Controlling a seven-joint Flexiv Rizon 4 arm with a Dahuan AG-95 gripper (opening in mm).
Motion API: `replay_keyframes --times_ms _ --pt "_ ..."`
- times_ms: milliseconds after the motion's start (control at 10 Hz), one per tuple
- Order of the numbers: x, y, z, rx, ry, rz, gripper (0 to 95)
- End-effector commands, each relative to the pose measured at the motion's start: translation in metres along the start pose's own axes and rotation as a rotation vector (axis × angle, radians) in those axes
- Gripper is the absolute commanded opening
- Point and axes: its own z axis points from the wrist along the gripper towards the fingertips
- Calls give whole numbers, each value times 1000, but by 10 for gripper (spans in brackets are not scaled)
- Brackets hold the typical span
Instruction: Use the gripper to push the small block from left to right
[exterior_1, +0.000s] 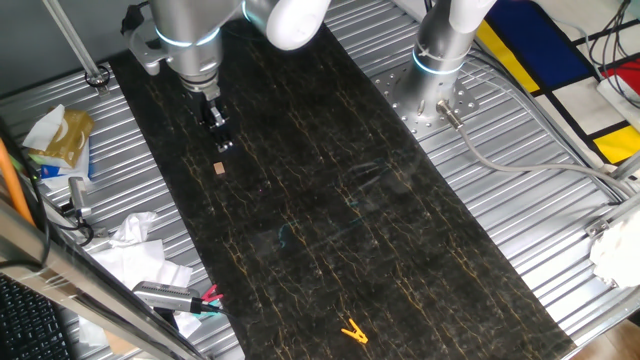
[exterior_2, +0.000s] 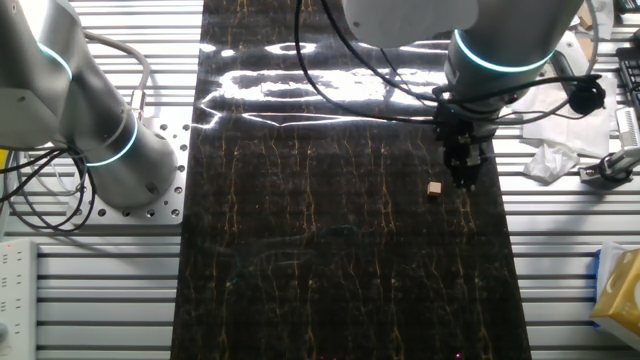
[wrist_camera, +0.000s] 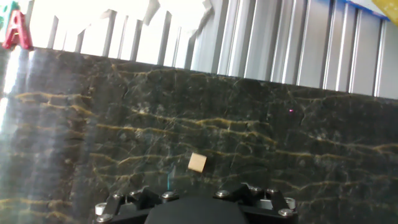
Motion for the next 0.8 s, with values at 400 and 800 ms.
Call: replay_keyframes --times_ms 400,800 --pt "-3 -4 14 -1 0 10 760" --pt "-4 -8 27 -6 2 11 570"
